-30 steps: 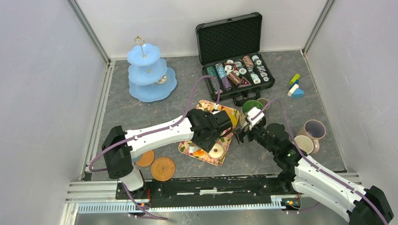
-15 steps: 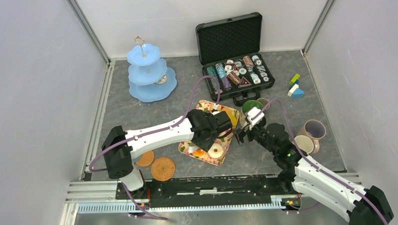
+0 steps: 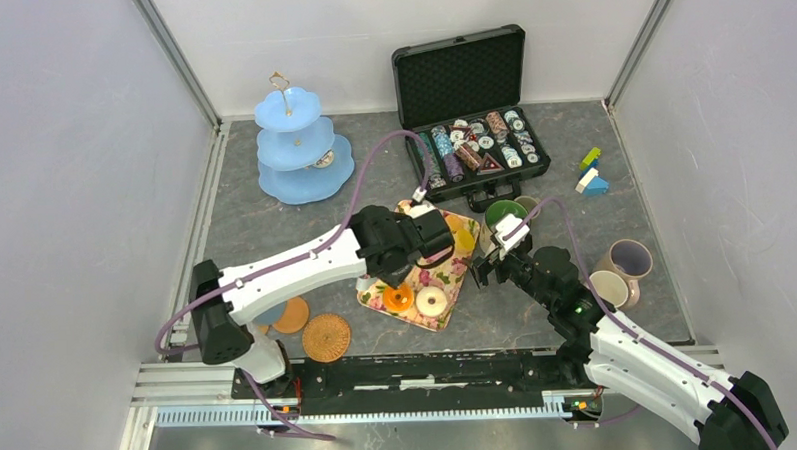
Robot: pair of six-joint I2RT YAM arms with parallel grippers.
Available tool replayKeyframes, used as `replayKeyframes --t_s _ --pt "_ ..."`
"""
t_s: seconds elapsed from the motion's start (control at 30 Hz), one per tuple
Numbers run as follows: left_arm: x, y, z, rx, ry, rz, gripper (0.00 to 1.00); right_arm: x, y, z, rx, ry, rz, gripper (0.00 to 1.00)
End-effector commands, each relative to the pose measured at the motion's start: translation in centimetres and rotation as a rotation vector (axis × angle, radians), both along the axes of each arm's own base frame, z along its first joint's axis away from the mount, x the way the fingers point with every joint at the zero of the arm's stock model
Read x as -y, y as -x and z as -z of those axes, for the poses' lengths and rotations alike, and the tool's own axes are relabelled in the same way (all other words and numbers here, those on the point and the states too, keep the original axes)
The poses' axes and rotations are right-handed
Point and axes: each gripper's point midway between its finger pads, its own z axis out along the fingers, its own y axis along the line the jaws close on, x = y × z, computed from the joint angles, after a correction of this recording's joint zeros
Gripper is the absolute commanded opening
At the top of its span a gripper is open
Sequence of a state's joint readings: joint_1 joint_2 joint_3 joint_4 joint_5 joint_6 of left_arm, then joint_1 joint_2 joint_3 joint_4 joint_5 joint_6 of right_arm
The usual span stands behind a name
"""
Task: Serve the afternoon tea
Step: Pick up the desert from the tray, then place the desert on the desert table.
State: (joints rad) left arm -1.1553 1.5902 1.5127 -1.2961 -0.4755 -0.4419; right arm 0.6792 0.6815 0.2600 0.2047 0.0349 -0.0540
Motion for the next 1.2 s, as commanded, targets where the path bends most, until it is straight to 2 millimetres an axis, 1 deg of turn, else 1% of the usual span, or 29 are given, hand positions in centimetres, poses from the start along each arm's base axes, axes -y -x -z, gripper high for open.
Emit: replayKeyframes --t_s 0.0,0.07,0.1,0.23,0.3,0.37,0.47,0.63,0.7,0.87,1.17 --pt "-5.6 -3.9 -5.4 0.218 -0.209 0.001 0.47 -0.5 -0.4 -2.8 0.054 -0.054 -0.003 0.98" --pt "-6.9 -5.7 -5.3 0.242 -0.272 0.004 0.47 -0.6 -0.3 -2.8 0.053 -0.055 -0.006 0.98" --pt "-7.2 -6.7 -5.2 0.252 -0.284 0.002 0.46 -0.6 -0.3 -2.8 0.053 -0.055 -0.007 0.98" --pt "-9.1 -11.3 -4.4 0.286 -0.38 -0.023 0.45 -0.4 -0.3 -2.8 0.058 -0.056 -0.001 0.98" --pt "-9.7 -13.5 -4.1 0.303 -0.419 -0.04 0.44 -0.3 -0.3 -2.9 0.061 -0.056 0.005 0.98" --pt "-9.9 -15.1 -3.4 0.301 -0.435 -0.055 0.44 -0.2 -0.4 -3.0 0.064 -0.057 0.009 0.98" --pt "-10.2 -16.9 -2.3 0.284 -0.474 -0.078 0.44 -0.2 -0.4 -2.9 0.062 -0.055 0.008 0.98" --pt "-10.4 -19.1 -0.4 0.273 -0.53 -0.103 0.43 -0.3 -0.3 -2.9 0.062 -0.057 0.003 0.98" --pt "-10.8 -19.7 -0.2 0.283 -0.548 -0.129 0.43 -0.3 -0.3 -2.9 0.062 -0.057 0.003 0.98" --pt "-12.1 -20.4 0.8 0.269 -0.574 -0.167 0.43 -0.3 -0.3 -2.8 0.059 -0.054 0.003 0.98" --pt "-14.5 -21.8 1.8 0.258 -0.598 -0.22 0.44 -0.5 -0.4 -2.5 0.049 -0.049 -0.003 0.98"
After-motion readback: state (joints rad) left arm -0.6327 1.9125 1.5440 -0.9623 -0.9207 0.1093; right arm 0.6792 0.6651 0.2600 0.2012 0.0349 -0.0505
